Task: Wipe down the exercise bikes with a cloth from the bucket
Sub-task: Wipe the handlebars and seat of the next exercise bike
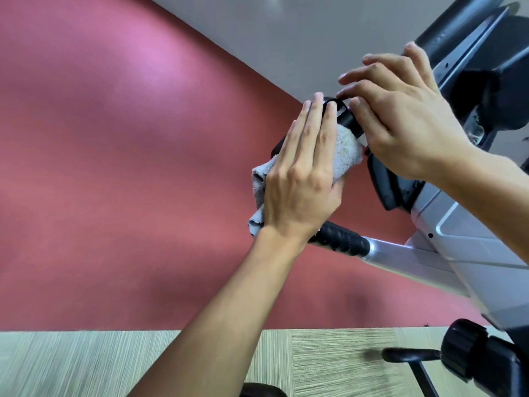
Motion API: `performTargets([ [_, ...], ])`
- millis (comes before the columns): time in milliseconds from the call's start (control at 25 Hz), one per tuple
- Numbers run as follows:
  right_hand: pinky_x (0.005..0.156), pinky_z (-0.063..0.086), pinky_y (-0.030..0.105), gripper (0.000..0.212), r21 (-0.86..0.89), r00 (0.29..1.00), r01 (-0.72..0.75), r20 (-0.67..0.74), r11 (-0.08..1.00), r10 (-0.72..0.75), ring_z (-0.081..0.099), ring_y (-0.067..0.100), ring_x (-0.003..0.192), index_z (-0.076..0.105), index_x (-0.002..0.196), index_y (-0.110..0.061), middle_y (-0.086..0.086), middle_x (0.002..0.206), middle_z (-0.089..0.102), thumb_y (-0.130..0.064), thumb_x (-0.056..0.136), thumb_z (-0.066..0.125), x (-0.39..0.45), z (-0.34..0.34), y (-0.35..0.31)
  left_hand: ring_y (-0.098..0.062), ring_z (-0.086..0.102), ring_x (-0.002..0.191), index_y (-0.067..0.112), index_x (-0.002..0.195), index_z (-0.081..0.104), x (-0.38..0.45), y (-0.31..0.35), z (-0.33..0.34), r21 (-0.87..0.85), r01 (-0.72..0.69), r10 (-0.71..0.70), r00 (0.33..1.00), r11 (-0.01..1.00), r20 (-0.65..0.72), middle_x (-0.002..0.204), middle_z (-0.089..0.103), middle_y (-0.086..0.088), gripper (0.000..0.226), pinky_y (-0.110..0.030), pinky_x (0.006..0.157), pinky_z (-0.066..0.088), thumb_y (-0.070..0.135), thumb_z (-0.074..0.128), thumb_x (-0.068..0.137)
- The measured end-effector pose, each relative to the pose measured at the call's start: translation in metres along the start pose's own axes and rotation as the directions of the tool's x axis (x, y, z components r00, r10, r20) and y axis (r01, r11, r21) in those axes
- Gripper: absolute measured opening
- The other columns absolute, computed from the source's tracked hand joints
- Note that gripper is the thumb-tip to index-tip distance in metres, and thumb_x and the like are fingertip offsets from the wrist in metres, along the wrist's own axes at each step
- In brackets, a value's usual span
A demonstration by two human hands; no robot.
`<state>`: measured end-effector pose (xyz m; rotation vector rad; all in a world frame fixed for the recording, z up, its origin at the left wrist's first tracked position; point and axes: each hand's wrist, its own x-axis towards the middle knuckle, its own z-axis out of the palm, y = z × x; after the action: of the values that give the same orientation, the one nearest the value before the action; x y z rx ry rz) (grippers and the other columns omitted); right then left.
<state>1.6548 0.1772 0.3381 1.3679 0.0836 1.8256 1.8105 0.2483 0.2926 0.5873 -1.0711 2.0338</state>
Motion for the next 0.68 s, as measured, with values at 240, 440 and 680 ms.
performTargets([
  [240,0.124,0.004,0.031,0.042,0.211,0.999,-0.039,-0.014,0.977,0.043,0.034,0.023,0.146,0.063,0.129,-0.008,0.004,0.146,0.053,-0.025,0.105,0.032,-0.017,-0.015,0.001,-0.034,0.035,0.149,-0.008,0.147,0.043,-0.043,-0.004,-0.016,0.081,-0.049,0.047,0.999,0.996,0.022,0.157,0.037,-0.026,0.083,-0.045,0.119,0.037,-0.018,0.066,0.067],
  [440,0.107,0.035,0.029,0.037,0.321,0.977,-0.211,0.05,0.923,0.206,0.05,0.025,0.118,0.06,0.124,-0.005,0.007,0.134,0.056,-0.01,0.093,0.039,-0.095,-0.009,-0.013,-0.033,0.035,0.149,-0.005,0.149,0.042,-0.088,-0.009,-0.018,0.248,-0.475,0.387,0.861,0.844,0.33,0.158,0.039,-0.021,0.06,-0.044,0.124,0.028,-0.007,0.043,0.089],
  [680,0.111,0.038,0.037,0.034,-0.157,0.521,-0.155,0.826,0.975,0.216,0.051,0.025,0.127,0.053,0.124,-0.017,0.002,0.131,0.057,-0.038,0.098,0.044,-0.142,0.038,-0.007,-0.034,0.068,0.113,-0.006,0.124,0.065,-0.091,-0.015,0.05,0.495,-0.736,0.545,0.676,0.463,0.496,0.12,0.07,-0.019,0.056,-0.042,0.104,0.051,0.04,0.039,0.105],
])
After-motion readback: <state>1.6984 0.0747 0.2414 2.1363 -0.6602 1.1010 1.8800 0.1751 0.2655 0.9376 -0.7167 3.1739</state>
